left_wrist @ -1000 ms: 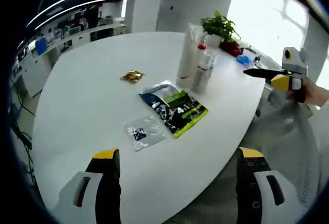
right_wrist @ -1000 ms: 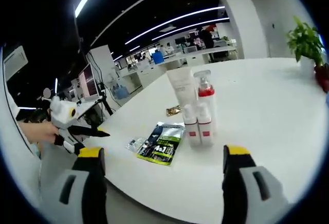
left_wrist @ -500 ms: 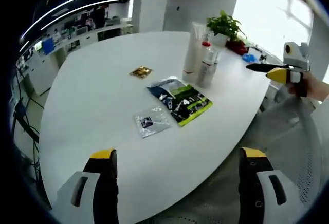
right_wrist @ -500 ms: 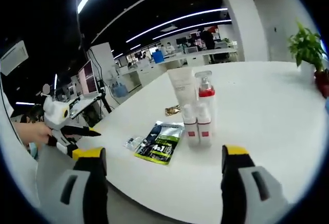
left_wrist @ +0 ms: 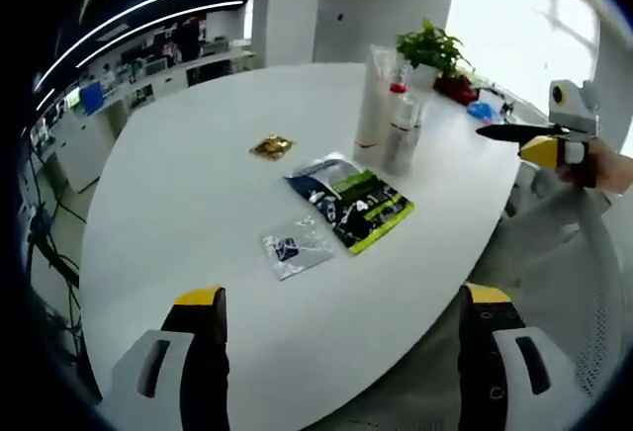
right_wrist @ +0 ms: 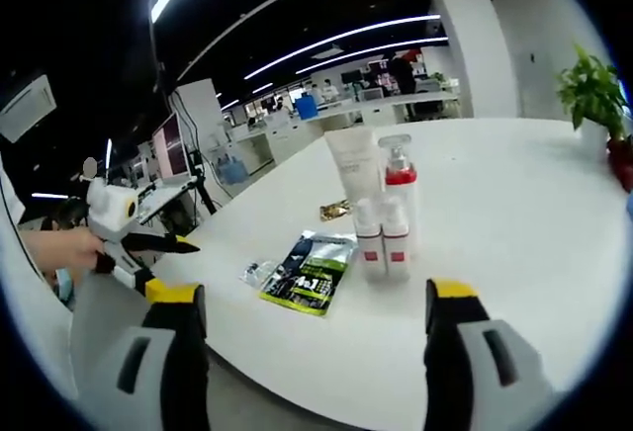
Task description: Arrange the skincare products in the storage area until every visible bottle or jar stands upright without overlapping.
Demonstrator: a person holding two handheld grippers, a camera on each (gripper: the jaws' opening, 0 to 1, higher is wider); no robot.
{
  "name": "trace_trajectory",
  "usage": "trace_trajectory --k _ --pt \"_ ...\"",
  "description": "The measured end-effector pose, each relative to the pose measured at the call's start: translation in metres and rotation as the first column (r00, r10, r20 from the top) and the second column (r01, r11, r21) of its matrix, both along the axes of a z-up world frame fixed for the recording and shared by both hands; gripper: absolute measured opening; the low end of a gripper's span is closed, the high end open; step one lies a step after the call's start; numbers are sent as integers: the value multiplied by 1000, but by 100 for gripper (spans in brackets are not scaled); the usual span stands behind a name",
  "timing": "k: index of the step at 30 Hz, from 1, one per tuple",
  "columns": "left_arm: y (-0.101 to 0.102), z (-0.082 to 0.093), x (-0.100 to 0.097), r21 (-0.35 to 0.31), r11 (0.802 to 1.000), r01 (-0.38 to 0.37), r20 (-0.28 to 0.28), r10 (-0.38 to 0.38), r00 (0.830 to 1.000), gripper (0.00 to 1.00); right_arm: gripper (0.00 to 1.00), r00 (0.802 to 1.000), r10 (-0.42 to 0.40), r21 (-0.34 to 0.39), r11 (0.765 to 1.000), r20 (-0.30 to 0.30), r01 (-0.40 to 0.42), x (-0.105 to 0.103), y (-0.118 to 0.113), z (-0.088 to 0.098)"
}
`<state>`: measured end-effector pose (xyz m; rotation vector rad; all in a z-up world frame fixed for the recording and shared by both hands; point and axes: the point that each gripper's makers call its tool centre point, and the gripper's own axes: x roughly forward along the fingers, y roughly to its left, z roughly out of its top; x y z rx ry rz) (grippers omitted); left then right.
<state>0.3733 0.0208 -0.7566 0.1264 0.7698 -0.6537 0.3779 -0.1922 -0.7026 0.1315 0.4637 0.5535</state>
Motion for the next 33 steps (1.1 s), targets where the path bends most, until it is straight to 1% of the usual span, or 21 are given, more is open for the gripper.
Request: trace_trajectory --k 3,5,7,13,16,19,21,23,26,27,29,30,31,32,33 --pt "0 -4 5 22 1000 17 -7 -17 1000 95 92 1000 1 -2 1000 1 -1 0 0 0" --pt "0 -8 8 52 997 55 -12 -54 998 95 91 1000 3 0 1000 1 -3 0 1 1" --pt "1 -11 11 82 992 92 -23 -90 996 95 91 1000 4 2 1000 0 -4 0 0 0" --pt "0 -15 27 121 980 159 -44 -154 987 92 91 1000 -4 13 1000 -1 4 1 0 1" --pt "-4 -19 35 139 970 201 -47 -196 979 91 91 1000 -13 22 1000 -2 13 1 -2 2" --pt "-9 -26 42 171 947 271 -65 -264 962 90 90 1000 -21 25 999 -3 21 2 -3 2" --pt "-11 -29 49 192 934 302 -65 -295 953 88 90 1000 -25 25 999 -6 25 2 -4 2" --pt "-13 -32 53 196 928 318 -70 -310 948 86 90 1000 -28 24 999 -6 28 2 -4 1" --pt "-12 -39 61 227 905 361 -92 -349 933 84 90 999 -32 23 999 -9 32 3 -5 1" --pt "-12 -41 62 235 896 377 -96 -365 926 82 90 999 -34 23 999 -10 34 3 -5 0" --pt "-10 -45 66 267 869 416 -110 -401 909 79 90 999 -38 23 999 -12 38 3 -6 0" --pt "-9 -47 67 283 853 439 -119 -424 898 79 90 999 -40 23 999 -13 40 3 -7 0" --pt "-8 -49 67 292 841 456 -128 -439 890 78 90 999 -43 23 999 -15 44 4 -7 -1" --pt "-9 -51 69 298 829 473 -137 -454 881 78 90 999 -46 23 999 -16 46 4 -8 -1" --pt "-9 -52 70 299 823 483 -140 -463 875 77 90 999 -48 22 999 -16 49 4 -8 -1"
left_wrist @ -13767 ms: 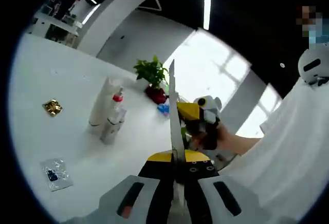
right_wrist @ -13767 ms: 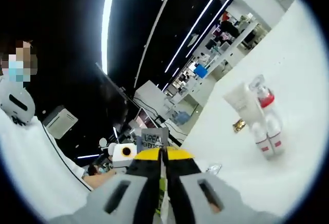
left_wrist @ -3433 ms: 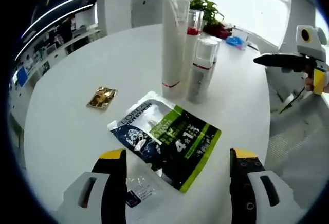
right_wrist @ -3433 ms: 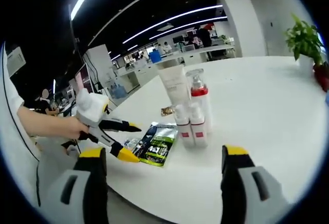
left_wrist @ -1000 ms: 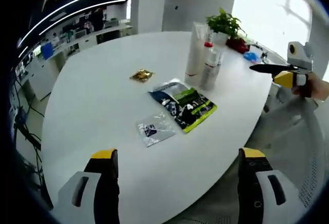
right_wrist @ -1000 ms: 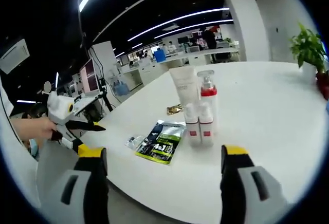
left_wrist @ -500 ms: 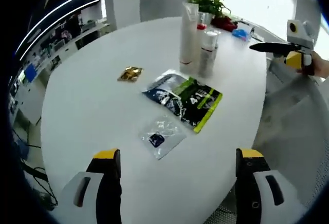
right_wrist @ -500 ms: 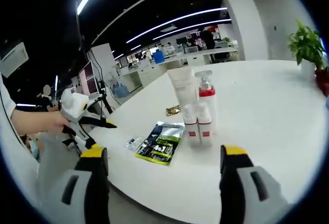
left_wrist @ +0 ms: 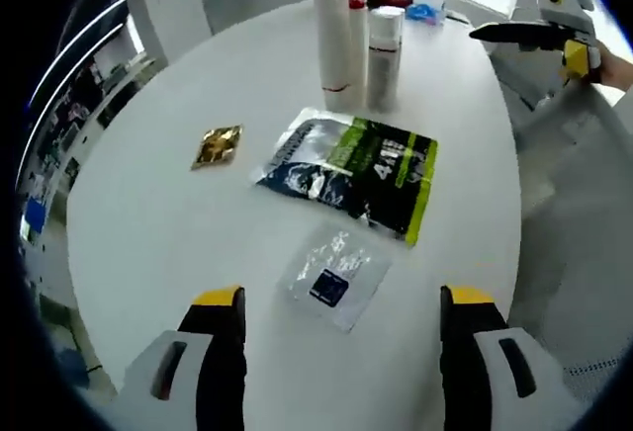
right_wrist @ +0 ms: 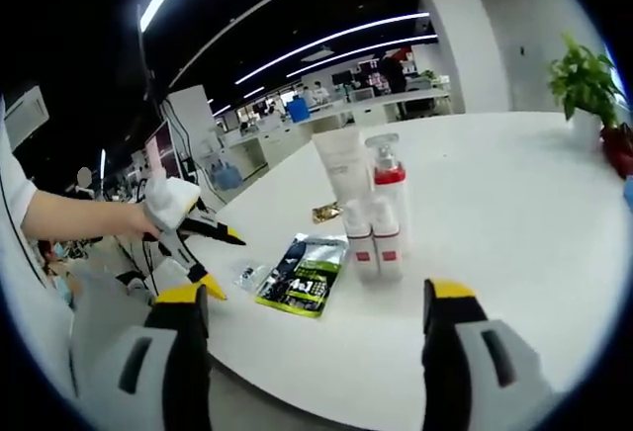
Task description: Arrange the skincare products in the storage area until every visible bottle or jar stands upright without overlapping.
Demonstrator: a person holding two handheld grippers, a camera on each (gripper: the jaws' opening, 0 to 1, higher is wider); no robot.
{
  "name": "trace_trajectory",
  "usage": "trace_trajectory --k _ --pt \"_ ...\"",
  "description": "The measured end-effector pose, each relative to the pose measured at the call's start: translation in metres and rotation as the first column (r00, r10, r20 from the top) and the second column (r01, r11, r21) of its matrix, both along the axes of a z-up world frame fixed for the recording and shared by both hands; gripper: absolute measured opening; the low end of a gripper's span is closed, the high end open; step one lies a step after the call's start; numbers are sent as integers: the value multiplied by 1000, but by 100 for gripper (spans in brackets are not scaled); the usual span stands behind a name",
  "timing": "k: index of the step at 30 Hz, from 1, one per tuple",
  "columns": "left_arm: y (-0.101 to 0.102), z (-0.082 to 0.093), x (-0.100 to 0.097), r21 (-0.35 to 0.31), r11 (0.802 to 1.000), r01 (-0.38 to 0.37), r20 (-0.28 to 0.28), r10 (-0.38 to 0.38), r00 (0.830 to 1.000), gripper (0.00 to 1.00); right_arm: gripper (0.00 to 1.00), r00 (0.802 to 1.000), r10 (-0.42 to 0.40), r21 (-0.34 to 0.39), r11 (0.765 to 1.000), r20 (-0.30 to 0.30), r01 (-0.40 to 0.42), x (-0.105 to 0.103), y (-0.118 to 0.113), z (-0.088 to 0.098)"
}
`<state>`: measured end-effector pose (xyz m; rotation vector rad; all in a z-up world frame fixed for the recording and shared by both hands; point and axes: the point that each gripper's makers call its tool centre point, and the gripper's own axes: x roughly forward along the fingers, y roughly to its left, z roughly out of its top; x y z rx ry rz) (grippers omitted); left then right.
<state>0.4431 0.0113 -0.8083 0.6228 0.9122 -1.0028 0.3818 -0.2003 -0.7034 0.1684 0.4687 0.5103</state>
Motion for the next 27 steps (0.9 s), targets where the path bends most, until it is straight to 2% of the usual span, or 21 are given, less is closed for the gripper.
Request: trace_trajectory --k 4,9,16,27 --pt "-5 -6 2 4 998 65 -20 -65 998 69 90 1000 -8 -2 1000 -4 8 1 -2 -1" --pt "-11 -12 4 0 993 118 -41 -117 992 65 89 1000 -16 -7 1000 -12 16 1 -3 -3" --pt "-10 -18 8 30 985 170 -56 -169 984 52 89 999 -33 -8 999 -17 32 3 -6 -4" --pt "-10 -17 11 49 976 210 -65 -207 976 48 88 998 -52 -6 999 -22 52 4 -9 -5"
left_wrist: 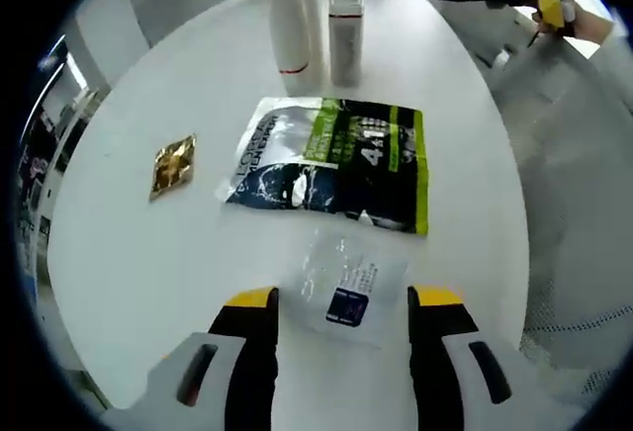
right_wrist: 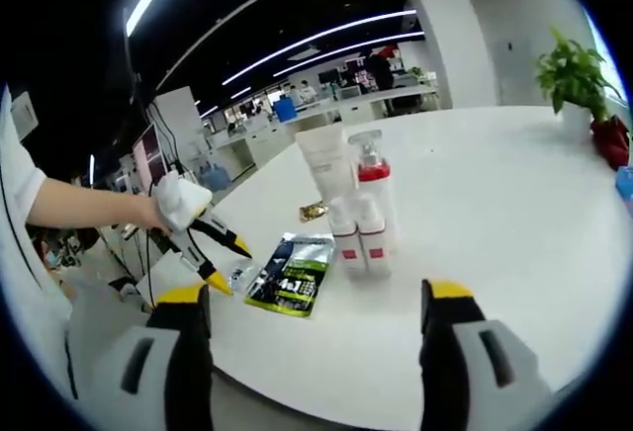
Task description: Arrange the skincare products in the storage area until every visible bottle or jar stands upright without overlapping.
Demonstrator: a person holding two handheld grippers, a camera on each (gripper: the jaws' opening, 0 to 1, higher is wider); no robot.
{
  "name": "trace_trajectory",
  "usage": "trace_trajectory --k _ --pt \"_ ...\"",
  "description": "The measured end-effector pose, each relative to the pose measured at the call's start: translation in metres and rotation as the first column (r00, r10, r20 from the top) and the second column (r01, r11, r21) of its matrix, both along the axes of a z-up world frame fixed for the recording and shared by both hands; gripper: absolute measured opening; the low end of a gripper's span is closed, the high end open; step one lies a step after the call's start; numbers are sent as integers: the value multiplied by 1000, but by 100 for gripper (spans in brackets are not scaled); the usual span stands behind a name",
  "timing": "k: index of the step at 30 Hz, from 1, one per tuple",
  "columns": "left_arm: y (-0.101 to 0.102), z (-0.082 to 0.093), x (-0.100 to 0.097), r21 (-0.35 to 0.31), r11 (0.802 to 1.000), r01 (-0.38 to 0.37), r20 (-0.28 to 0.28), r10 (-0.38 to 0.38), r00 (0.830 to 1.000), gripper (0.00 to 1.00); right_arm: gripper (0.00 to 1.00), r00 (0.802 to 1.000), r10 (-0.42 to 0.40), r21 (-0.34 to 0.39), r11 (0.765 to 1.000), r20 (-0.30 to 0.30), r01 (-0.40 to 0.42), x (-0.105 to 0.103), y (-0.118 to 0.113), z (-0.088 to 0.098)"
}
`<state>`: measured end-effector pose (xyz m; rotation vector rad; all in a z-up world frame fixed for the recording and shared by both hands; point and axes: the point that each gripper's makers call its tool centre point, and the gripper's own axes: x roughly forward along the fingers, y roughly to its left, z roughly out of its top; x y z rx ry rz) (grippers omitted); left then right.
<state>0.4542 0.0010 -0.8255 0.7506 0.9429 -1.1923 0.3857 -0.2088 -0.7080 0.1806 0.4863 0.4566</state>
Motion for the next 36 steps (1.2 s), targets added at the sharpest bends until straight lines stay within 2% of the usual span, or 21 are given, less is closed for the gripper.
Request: trace_trajectory --k 3,9,24,36 --pt "-1 0 0 2 1000 -2 -3 2 1000 37 88 1000 -1 -1 1000 0 1 0 0 0" --pt "-1 0 0 9 1000 -14 -3 14 1000 37 88 1000 -2 -1 1000 0 2 0 0 0" --pt "9 1 -10 23 998 56 -15 -55 998 37 87 1000 1 -1 1000 2 -1 0 0 0" --pt "6 0 -11 34 994 103 -14 -103 995 37 87 1000 -4 -3 1000 1 4 0 -1 0"
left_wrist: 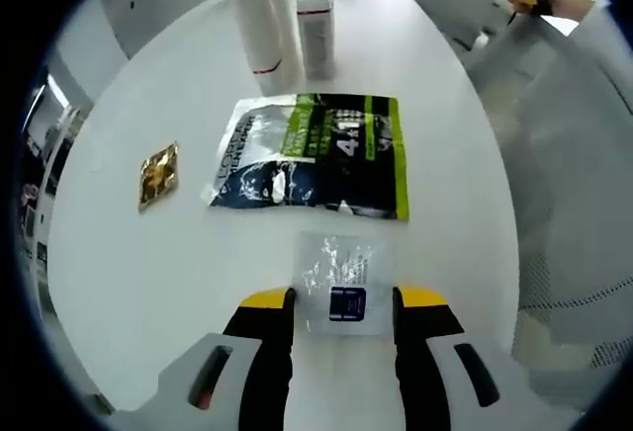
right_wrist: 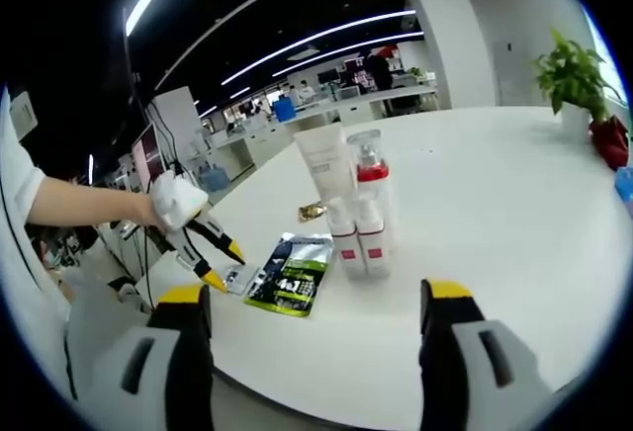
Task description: Arrange the skincare products in the storage area until every visible bottle or jar stands upright without overlapping.
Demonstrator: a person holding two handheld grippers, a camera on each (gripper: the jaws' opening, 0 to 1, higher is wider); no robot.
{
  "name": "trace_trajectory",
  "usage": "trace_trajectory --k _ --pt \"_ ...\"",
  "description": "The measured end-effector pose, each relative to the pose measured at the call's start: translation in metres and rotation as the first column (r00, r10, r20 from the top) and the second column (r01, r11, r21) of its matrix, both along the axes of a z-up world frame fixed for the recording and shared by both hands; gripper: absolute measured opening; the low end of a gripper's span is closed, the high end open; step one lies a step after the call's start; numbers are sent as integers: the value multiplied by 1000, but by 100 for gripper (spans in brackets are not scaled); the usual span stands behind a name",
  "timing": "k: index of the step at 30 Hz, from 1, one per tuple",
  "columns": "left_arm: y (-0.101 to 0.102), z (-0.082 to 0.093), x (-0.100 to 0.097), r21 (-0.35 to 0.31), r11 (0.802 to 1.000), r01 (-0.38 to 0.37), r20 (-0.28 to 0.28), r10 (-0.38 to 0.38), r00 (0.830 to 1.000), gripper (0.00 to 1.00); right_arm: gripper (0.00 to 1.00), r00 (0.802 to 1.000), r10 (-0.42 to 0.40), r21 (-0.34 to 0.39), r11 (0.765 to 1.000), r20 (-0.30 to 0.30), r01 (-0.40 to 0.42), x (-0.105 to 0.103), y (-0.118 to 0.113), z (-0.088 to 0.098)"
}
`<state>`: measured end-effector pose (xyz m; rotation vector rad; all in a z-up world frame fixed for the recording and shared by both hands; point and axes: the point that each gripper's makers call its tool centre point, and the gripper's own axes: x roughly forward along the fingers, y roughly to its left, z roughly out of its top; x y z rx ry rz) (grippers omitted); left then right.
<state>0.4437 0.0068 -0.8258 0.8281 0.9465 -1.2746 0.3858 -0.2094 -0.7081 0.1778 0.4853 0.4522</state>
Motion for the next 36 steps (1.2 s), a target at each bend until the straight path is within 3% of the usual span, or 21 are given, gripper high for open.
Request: trace_trajectory --k 23,28,36 --pt "-5 5 -1 -34 998 -48 3 48 999 44 87 1000 2 -1 1000 1 -2 0 0 0" --pt "-7 12 -4 -74 993 -94 -2 94 996 47 87 1000 7 -3 1000 4 -7 0 1 1" --pt "-13 27 -11 -171 966 -194 -17 194 981 52 87 1000 21 -8 1000 7 -21 -2 3 1"
